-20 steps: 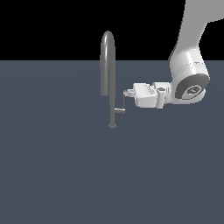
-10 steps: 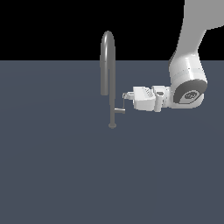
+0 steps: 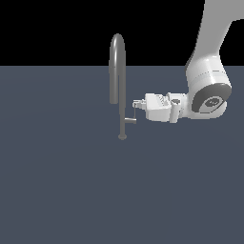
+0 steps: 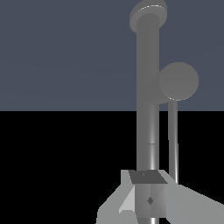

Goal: Turn on the faucet by rotating a designated handle.

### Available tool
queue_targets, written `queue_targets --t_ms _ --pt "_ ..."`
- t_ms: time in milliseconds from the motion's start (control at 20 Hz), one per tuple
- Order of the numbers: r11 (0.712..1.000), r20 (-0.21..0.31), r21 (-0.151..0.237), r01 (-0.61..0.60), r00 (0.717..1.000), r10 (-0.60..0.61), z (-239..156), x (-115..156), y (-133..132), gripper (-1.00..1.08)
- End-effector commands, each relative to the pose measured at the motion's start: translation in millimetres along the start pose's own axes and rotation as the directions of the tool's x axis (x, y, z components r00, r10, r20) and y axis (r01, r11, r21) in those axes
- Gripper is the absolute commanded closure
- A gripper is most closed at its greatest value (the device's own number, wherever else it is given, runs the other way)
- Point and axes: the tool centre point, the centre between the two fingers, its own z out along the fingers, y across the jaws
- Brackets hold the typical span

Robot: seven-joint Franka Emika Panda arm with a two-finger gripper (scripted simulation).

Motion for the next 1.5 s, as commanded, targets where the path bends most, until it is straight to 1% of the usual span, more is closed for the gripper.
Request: queue_targets --t_ms 0,100,650,700,750,1200,1250,1300,1450 --pt "1.0 0.001 -0.001 0.0 1.0 0.0 0 -3 7 1.08" --pt "1.0 -0.001 0.003 0.001 1.0 -0.001 0 -1 4 1.08" --pt "1.0 0.001 0.0 0.001 1.0 -0.001 0 1 39 1.08" --pt "1.0 0.001 0.0 0.001 1.0 -0.001 0 1 39 1.08" --pt "1.0 -0.002 0.005 0.013 1.0 -0.013 0 -3 32 1.08" --pt "1.0 0.001 -0.001 0.0 1.0 0.0 0 22 70 1.08" --pt "1.0 0.001 -0.001 0.0 1.0 0.0 0 22 70 1.08" --pt "1.0 -0.001 0.003 0.025 1.0 -0.025 0 10 58 1.08" --pt "1.0 0.0 0.001 0.014 1.0 -0.014 0 29 69 1.08"
